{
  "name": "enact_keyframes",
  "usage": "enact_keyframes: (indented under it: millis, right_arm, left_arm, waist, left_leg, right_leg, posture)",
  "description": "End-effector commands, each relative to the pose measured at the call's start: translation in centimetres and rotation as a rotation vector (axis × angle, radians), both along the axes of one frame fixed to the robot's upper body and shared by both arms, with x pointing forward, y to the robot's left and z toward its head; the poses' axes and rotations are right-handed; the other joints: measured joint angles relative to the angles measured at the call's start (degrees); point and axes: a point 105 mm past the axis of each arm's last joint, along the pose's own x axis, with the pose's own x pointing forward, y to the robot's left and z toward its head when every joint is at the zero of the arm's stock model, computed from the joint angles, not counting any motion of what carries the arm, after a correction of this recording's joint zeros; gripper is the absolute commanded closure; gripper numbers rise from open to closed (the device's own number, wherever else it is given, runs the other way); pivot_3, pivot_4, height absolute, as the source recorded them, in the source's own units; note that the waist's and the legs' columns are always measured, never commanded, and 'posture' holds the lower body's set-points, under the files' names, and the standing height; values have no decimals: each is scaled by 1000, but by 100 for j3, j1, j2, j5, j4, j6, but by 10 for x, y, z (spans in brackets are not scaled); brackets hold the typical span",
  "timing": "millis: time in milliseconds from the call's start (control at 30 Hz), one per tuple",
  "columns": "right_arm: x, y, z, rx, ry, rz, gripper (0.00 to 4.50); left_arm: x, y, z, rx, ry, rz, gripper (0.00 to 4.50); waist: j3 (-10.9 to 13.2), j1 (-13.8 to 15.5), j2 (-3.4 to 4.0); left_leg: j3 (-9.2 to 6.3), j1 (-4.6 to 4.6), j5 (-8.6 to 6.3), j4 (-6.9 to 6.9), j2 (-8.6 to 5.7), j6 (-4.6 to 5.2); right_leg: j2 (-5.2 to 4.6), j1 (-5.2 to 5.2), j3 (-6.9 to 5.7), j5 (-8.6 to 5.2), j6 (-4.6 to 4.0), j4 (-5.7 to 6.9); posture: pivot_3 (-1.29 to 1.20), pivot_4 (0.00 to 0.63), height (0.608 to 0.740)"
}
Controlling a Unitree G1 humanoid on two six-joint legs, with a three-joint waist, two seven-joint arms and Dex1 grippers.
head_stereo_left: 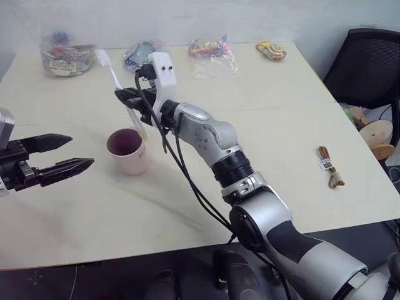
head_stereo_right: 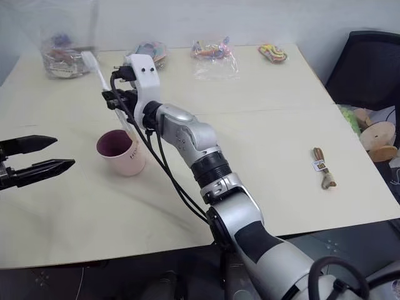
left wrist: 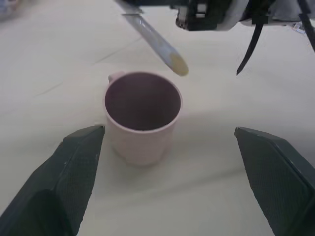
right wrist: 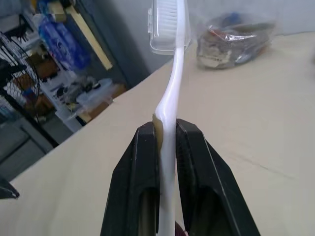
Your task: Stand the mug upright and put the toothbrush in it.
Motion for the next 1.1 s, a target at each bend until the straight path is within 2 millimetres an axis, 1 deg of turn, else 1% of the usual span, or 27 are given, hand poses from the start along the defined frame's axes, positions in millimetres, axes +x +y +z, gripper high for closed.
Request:
enact_keyframes:
  millis: [33, 67, 133, 200, 267, 333, 400, 433, 467, 500, 533, 567, 633, 700, 767, 867, 933, 967, 1100]
  right_arm:
    - [8, -33, 2, -74, -61, -28, 4315]
    - [11, -47, 1, -97, -61, -39, 4315]
    - [12, -63, 0, -112, -53, -46, 4315]
    - [10, -75, 9, -63, -49, -54, 4315]
    - [10, -80, 18, -15, -46, -72, 4315]
    - [7, -74, 19, -25, -62, -68, 4315]
    - [4, -66, 10, -92, -65, -54, 4315]
    - [7, -67, -9, -195, -27, -73, 4315]
    - [11, -73, -28, -301, 3, -95, 4315]
    - [14, -79, -41, -373, 23, -111, 4315]
    - [14, -87, -53, -443, -3, -109, 4315]
    - [17, -99, -66, -500, 13, -136, 4315]
    - [22, -119, -79, -569, 28, -177, 4315]
    - [22, -135, -85, -610, 47, -195, 4315]
    - [17, -146, -93, -656, 67, -173, 4315]
    - [8, -160, -106, -730, 80, -130, 4315]
    - [6, -164, -109, -740, 85, -126, 3625]
    - [6, -165, -109, -743, 84, -124, 3392]
    - [7, -166, -107, -743, 81, -132, 2017]
  left_arm:
    - [10, -3, 1, 34, -32, -6, 0]
    - [15, 0, 1, 39, -34, 9, 0]
    - [22, 5, 0, 43, -38, 21, 0]
    - [25, 3, 0, 36, -35, -5, 0]
    - [27, -2, 0, 37, -32, -41, 0]
    - [32, -4, 1, 37, -44, -55, 0]
    - [37, -8, 3, 27, -57, -64, 0]
    - [37, -13, 3, 22, -58, -86, 0]
    - [36, -18, 4, 22, -57, -110, 0]
    - [36, -22, 4, 22, -55, -126, 0]
    - [35, -26, 4, 26, -55, -144, 0]
    - [35, -28, 4, 26, -53, -156, 0]
    - [34, -31, 4, 25, -51, -168, 0]
    - [34, -31, 4, 26, -47, -172, 0]
    - [33, -33, 3, 28, -40, -182, 0]
    - [29, -40, 4, 22, -34, -225, 0]
    - [27, -45, 6, 19, -37, -253, 0]
    - [27, -47, 7, 19, -38, -265, 0]
    - [25, -55, 11, 14, -50, -306, 0]
  waist:
    - [-1, 63, -2]
    - [-1, 99, -2]
    - [-1, 169, -3]
    - [-2, 156, -4]
    - [-2, 125, -4]
    - [-3, 72, -5]
    - [-3, 29, -5]
    - [-3, 7, -5]
    - [-3, -8, -5]
    - [-3, -12, -5]
    - [-3, -12, -5]
    - [-3, -4, -6]
    - [-3, 61, -6]
    - [-3, 114, -6]
    - [-3, 147, -6]
    - [-4, 165, -8]
    - [-4, 173, -9]
    - [-4, 178, -9]
    - [-5, 184, -10]
  left_leg:
    - [-4, 0, 0, 2, -1, 0]
    - [-3, -1, 0, 5, -2, 1]
    - [-4, -3, 0, 10, -5, 1]
    - [3, -2, 0, 9, -10, 2]
    - [9, -2, 0, 5, -10, 1]
    - [14, -1, 1, -3, 2, -1]
    - [21, 1, 3, -15, 0, -5]
    - [28, 1, 3, -15, -1, -6]
    - [31, 1, 3, -15, -1, -6]
    - [33, 1, 3, -15, -4, -6]
    - [33, 0, 3, -14, -6, -6]
    - [33, -1, 3, -13, -8, -6]
    - [18, -4, 3, -12, -18, -5]
    - [18, -12, 2, -3, -25, -2]
    - [21, -13, 2, 5, -24, -1]
    - [18, -10, 2, 9, -9, -2]
    - [20, -9, 2, 10, -5, -2]
    - [21, -9, 2, 10, -6, -2]
    - [20, -7, 2, 11, -6, -2]
  right_leg:
    - [-5, 2, 1, 0, 0, 0]
    - [-6, 5, 0, 0, 0, -1]
    - [-7, 6, -3, 0, 1, -1]
    - [-6, 5, -1, 1, 1, -3]
    - [1, -1, -3, 1, 1, -2]
    - [7, -26, 1, 0, 0, 2]
    - [7, -36, 1, -1, -2, 5]
    - [8, -36, 0, -1, -2, 9]
    - [8, -36, 0, -1, -2, 11]
    - [6, -36, 1, -1, -3, 15]
    - [4, -36, 1, -2, -3, 19]
    - [3, -36, 2, -2, -3, 21]
    - [-4, -34, 0, -2, -3, 26]
    - [-11, -35, 2, -2, -3, 23]
    - [-12, -35, 4, -1, -2, 20]
    - [-6, -33, 3, -1, -2, 17]
    - [-4, -32, 4, -1, -2, 17]
    - [-4, -33, 6, -1, -2, 16]
    - [-4, -34, 10, -1, -2, 18]
  posture:
    - [0, 150, 740]
    - [0, 150, 740]
    - [0, 150, 740]
    - [0, 150, 740]
    - [0, 150, 740]
    - [0, 150, 740]
    - [0, 150, 740]
    - [0, 150, 740]
    - [0, 150, 740]
    - [0, 150, 740]
    - [0, 150, 740]
    - [0, 150, 740]
    - [0, 150, 740]
    - [0, 150, 740]
    - [0, 150, 740]
    - [0, 150, 740]
    - [0, 150, 740]
    - [0, 150, 740]
    - [0, 150, 740]
